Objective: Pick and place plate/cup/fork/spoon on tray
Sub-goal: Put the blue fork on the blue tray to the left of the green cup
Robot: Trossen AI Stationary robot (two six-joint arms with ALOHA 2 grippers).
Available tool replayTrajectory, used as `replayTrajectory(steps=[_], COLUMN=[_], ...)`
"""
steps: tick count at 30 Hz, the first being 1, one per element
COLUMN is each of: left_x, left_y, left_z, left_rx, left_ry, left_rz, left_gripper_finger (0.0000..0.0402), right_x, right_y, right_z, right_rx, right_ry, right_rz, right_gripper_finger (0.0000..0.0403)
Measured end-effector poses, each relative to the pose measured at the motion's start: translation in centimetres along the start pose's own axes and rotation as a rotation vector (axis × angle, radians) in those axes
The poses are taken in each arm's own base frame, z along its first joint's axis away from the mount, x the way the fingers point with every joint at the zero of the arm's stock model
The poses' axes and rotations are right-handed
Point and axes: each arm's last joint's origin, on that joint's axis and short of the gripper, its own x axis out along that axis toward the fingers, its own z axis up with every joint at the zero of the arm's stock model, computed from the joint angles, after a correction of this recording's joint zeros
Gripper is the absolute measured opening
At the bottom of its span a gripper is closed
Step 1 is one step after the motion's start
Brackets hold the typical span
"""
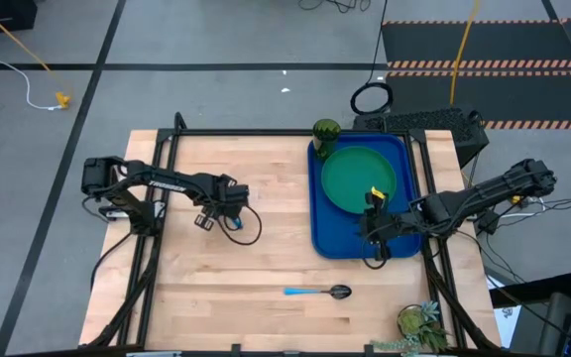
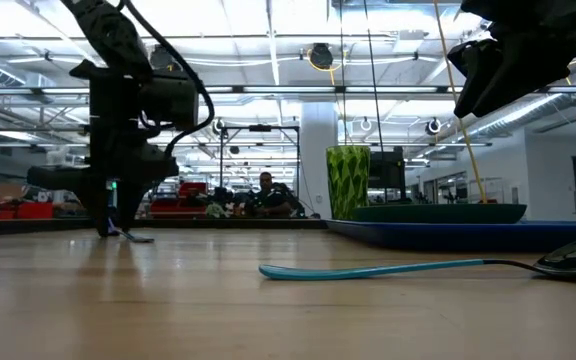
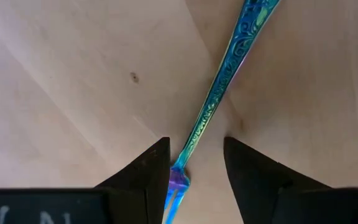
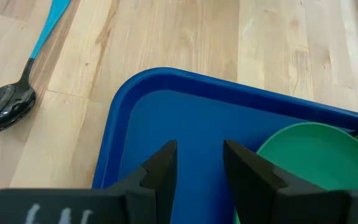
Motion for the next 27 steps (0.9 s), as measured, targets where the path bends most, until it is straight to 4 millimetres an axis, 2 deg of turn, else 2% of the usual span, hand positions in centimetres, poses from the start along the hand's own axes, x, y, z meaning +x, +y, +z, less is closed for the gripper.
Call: replayTrajectory(steps=[5,13,17,23,27], left_x=[0.3,0.5,0.5,0.0,-1.5], left_y=[0.4,0.6,0.6,1.0,1.9], left_z=[-0.2,-0.6,-0.5,0.0,1.5], left_rx=[-0.01,-0.042,-0.093,-0.286,-0.412], left_ry=[-0.02,-0.045,-0.052,-0.06,-0.127], left_rz=[-0.006,-0.056,-0.055,-0.037,0.039], left_gripper_finger=[0.0147,0.0054,0.0023,0.0011,0.0017], right_x=[0.0,0.0,0.0,0.0,0.0], right_y=[0.0,0.0,0.0,0.0,0.0], right_z=[0.0,0.0,0.0,0.0,0.1], right_rx=[0.0,-0.003,-0.003,-0.003,0.001], right_ry=[0.0,0.0,0.0,0.0,-0.013], right_rz=[0.0,0.0,0.0,0.0,0.0], right_gripper_finger=[0.0123,0.0123,0.0123,0.0123,0.0123])
